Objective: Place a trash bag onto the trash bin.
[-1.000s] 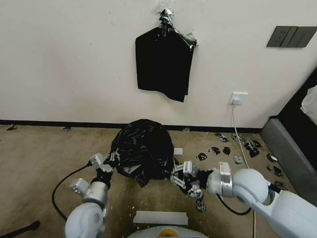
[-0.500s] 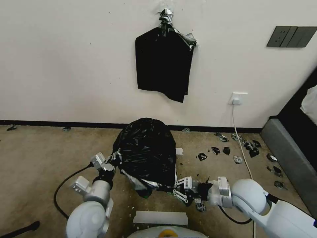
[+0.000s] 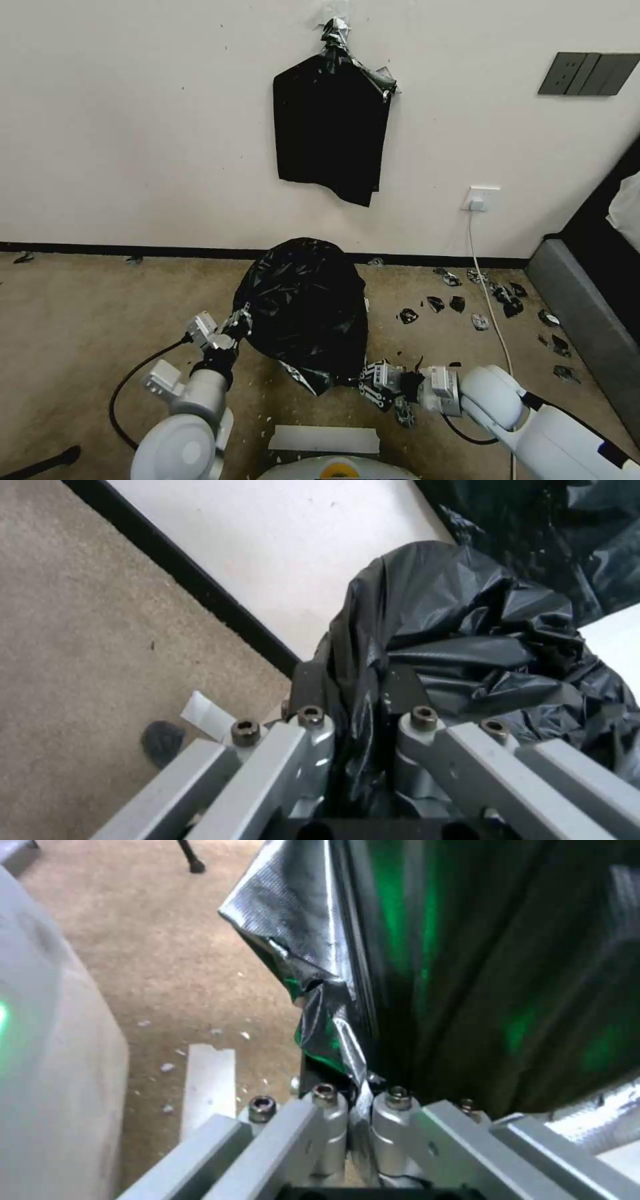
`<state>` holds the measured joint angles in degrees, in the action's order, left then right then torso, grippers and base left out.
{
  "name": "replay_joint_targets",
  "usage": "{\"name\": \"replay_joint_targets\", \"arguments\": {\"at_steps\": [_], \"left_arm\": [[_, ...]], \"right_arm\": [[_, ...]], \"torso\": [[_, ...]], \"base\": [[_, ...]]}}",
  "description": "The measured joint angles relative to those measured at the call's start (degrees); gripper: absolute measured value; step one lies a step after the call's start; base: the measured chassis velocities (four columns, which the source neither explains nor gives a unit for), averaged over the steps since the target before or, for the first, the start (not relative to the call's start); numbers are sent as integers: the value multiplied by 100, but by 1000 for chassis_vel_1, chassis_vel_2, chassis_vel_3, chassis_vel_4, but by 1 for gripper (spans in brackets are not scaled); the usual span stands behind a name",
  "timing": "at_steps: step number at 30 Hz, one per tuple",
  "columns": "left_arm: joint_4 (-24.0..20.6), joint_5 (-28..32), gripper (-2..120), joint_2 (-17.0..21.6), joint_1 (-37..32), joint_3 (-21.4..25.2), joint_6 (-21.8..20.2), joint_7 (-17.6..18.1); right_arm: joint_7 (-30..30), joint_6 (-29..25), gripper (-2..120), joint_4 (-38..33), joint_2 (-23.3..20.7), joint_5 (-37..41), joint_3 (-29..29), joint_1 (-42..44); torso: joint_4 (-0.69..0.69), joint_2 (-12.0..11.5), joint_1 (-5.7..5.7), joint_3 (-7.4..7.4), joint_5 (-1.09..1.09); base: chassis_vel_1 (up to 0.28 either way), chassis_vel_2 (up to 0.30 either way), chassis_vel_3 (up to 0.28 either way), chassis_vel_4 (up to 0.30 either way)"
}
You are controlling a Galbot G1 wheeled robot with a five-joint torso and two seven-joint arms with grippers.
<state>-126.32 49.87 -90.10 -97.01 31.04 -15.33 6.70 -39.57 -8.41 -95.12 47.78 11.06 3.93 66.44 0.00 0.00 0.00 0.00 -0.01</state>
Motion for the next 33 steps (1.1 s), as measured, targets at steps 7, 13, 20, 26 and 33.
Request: {"name": "replay_joint_targets", "arguments": {"at_steps": [7,13,20,26,33], "left_arm": [[-71,-1,7,-96,-77,-40,-15,-13],[-102,12,7,-117,-114,-33,-19,-21],[-114,-16,7,-107,-80,-31,-24,-26],[-31,-177,7,-76,-6,0,-12,-25],[311,-405,7,100,156,57,-9,-15]], "right_arm": [[17,-90,0,406,163,-118,8,-138],[37,-173,0,738,322,-237,8,-231],[140,-213,0,886,405,-312,0,-284],[74,-169,12,809,322,-348,-15,-237],[-294,-139,42,325,95,-316,-245,-36]], "torso": [[0,0,0,0,0],[0,0,0,0,1],[0,0,0,0,1],[0,0,0,0,1],[0,0,0,0,1]], "base": [[0,0,0,0],[0,0,0,0],[0,0,0,0],[0,0,0,0],[0,0,0,0]]}}
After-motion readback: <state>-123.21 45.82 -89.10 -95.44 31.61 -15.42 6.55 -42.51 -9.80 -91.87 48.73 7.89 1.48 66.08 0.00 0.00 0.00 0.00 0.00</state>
